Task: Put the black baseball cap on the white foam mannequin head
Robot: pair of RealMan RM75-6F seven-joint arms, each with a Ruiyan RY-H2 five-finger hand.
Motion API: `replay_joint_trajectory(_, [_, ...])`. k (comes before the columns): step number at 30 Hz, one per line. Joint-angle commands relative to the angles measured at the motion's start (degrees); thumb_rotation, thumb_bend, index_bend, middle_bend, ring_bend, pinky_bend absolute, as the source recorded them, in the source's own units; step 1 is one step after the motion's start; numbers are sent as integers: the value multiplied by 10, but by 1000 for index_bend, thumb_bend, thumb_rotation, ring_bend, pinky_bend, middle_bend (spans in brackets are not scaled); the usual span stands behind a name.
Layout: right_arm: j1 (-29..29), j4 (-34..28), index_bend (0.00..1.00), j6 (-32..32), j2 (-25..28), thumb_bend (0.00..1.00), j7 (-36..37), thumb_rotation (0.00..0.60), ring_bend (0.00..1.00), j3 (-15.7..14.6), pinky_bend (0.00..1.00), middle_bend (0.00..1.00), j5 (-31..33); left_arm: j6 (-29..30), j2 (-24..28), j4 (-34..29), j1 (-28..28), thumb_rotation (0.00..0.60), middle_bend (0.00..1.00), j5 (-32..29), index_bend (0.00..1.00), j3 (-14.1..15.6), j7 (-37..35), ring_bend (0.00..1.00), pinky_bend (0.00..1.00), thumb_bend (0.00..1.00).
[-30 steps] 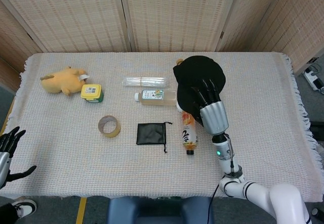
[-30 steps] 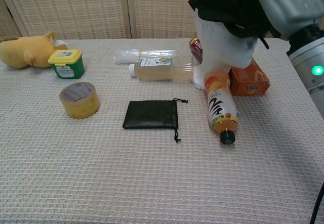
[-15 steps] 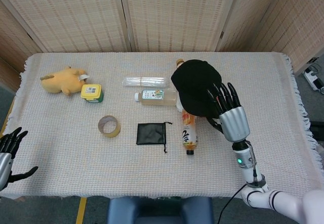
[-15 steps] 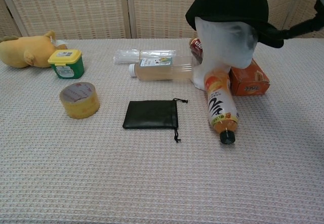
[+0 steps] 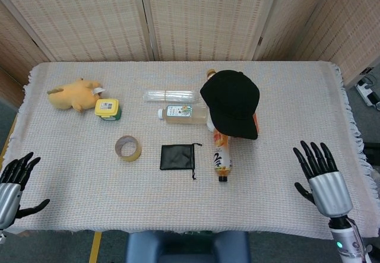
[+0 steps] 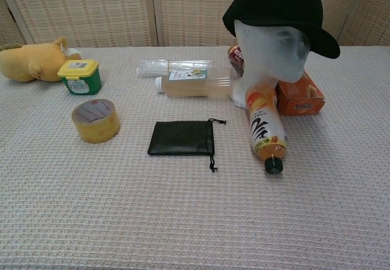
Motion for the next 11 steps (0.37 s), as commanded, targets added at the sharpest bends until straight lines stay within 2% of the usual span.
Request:
replay_joint_trajectory(1, [-45, -38, 0, -31, 42, 94, -15, 600, 0, -24, 0, 0, 61, 2, -6, -1, 1, 600, 0, 5, 62, 2, 14, 0, 39, 198])
replay_joint_trajectory(5, [-46, -72, 0, -86, 88, 97, 3, 600, 0, -30, 0, 0, 87, 7, -16, -4, 3, 600, 0, 18, 61, 8, 45, 0, 39, 197])
replay_joint_trajectory(11, [-56, -101, 0, -92, 122, 101, 21, 600, 0, -16, 0, 0, 87, 23, -24, -4, 8, 600, 0, 35, 61, 11, 66, 0, 39, 197])
